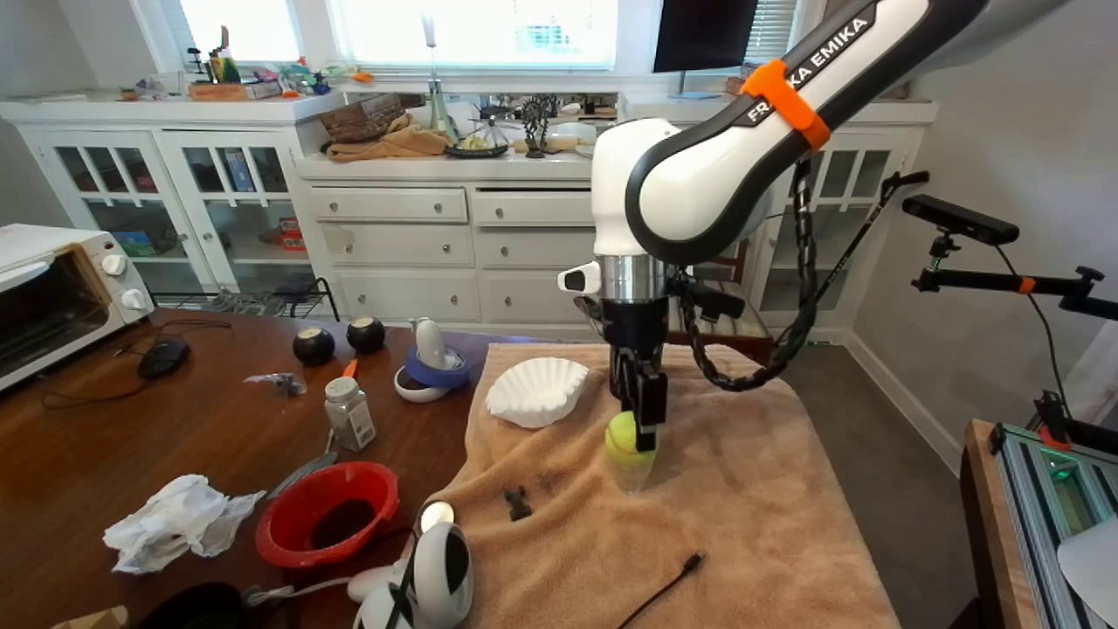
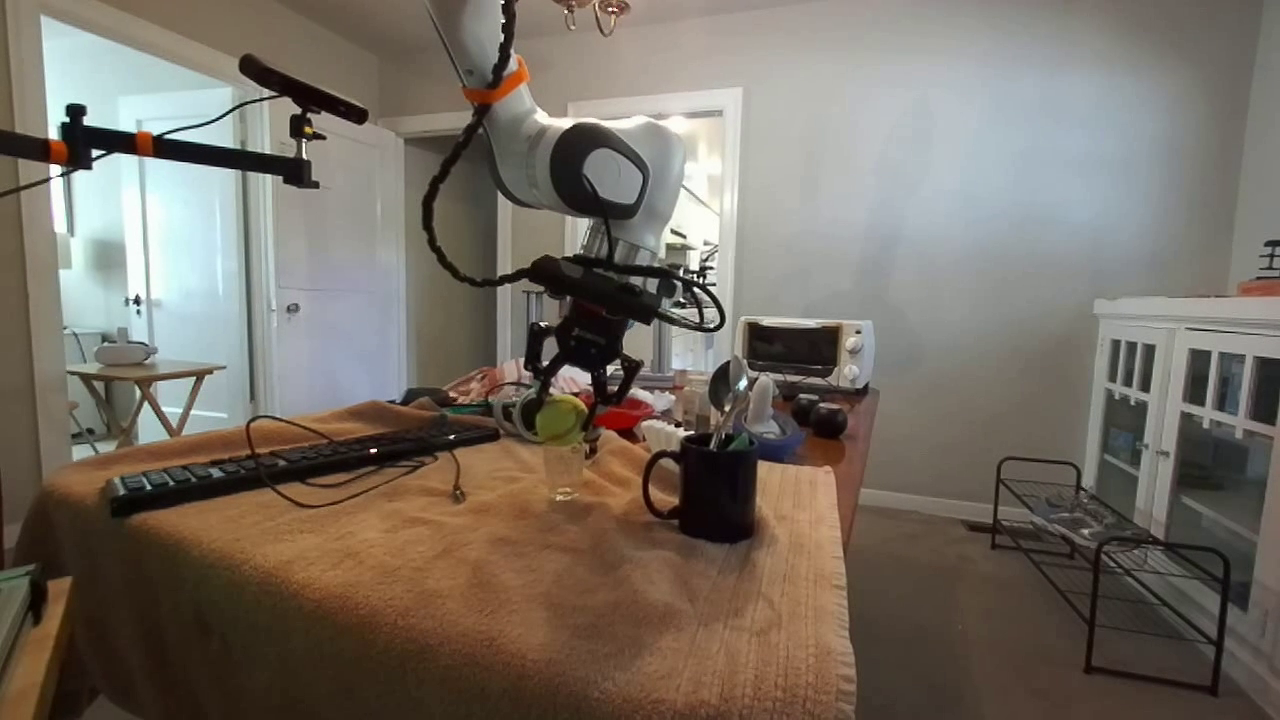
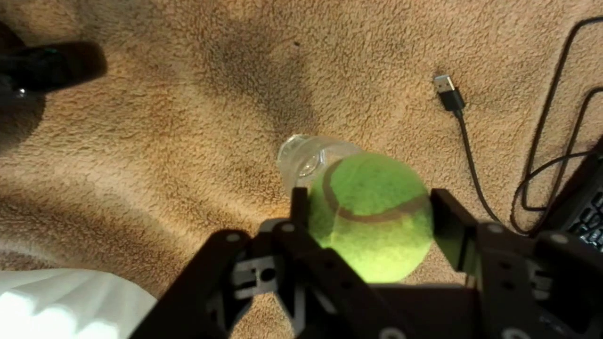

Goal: Put the glass cup in an upright position and put the green ball on the glass cup

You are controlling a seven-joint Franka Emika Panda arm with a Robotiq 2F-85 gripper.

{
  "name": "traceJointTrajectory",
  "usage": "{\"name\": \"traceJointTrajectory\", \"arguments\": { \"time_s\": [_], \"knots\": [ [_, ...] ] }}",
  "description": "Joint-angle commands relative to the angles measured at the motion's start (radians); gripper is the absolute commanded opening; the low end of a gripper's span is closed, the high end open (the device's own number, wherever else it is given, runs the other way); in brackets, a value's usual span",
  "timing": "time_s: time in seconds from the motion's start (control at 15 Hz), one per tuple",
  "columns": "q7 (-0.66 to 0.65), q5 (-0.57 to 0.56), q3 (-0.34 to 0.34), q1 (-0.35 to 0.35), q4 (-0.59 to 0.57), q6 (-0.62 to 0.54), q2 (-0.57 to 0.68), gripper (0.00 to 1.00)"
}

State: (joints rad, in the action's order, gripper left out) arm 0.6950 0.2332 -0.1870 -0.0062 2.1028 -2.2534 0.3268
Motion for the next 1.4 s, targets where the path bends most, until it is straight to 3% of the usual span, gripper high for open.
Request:
{"name": "traceJointTrajectory", "arguments": {
  "time_s": [0.0, 1.33],
  "knots": [
    [0.007, 0.009, -0.006, 0.003, -0.019, -0.005, 0.025, 0.40],
    [-0.016, 0.014, 0.006, -0.009, 0.008, 0.014, 0.011, 0.40]
  ]
}}
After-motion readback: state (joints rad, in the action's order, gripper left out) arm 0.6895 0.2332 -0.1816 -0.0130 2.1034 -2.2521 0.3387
